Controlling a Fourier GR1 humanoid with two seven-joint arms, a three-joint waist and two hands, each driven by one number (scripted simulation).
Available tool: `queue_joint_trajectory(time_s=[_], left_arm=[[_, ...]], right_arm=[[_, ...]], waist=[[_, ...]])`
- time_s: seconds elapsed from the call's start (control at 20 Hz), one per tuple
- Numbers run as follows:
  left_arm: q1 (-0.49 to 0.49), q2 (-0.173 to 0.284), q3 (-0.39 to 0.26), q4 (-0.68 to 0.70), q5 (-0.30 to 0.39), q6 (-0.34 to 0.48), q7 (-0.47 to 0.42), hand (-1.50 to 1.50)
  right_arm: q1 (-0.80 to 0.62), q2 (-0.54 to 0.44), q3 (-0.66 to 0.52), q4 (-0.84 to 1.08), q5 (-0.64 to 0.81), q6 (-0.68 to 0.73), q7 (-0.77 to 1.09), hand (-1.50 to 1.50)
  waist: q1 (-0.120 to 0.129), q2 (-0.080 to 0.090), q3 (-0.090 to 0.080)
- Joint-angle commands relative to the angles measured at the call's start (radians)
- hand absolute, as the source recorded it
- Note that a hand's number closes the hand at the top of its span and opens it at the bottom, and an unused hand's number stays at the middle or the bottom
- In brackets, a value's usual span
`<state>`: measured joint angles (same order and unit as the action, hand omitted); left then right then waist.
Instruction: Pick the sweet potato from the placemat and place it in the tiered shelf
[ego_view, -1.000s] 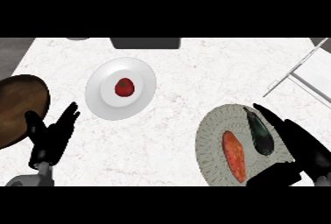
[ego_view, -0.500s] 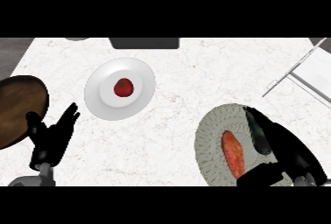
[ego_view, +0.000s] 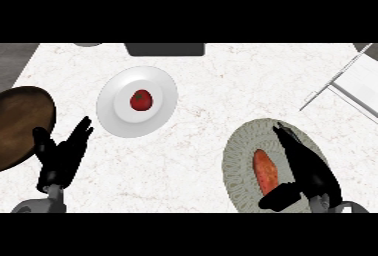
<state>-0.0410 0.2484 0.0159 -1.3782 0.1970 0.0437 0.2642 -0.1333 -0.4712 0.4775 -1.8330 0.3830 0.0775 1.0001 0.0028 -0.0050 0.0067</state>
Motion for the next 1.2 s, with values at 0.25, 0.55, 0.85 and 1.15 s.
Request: queue_joint_trajectory(time_s=[0.25, 0.55, 0.85, 1.15], left_arm=[[0.033, -0.047, -0.015, -0.028, -0.036, 0.019, 0.030, 0.00], [-0.034, -0.028, 0.041, 0.103, -0.039, -0.038, -0.023, 0.00], [-0.016, -0.040, 0.045, 0.057, -0.032, -0.047, 0.014, 0.00], [-0.002, -0.059, 0.022, 0.013, -0.052, -0.023, 0.038, 0.00]], right_arm=[[0.056, 0.067, 0.002, 0.106, 0.162, -0.024, -0.069, -1.50], [0.022, 0.131, -0.080, 0.159, 0.182, -0.004, -0.149, -1.50], [-0.029, 0.224, -0.089, 0.370, 0.245, -0.076, -0.292, -1.50], [0.013, 0.133, 0.034, 0.329, 0.221, 0.130, -0.392, 1.50]], waist=[[-0.002, 0.004, -0.007], [-0.004, 0.005, -0.007], [0.001, 0.006, -0.007], [0.003, 0.006, -0.007]])
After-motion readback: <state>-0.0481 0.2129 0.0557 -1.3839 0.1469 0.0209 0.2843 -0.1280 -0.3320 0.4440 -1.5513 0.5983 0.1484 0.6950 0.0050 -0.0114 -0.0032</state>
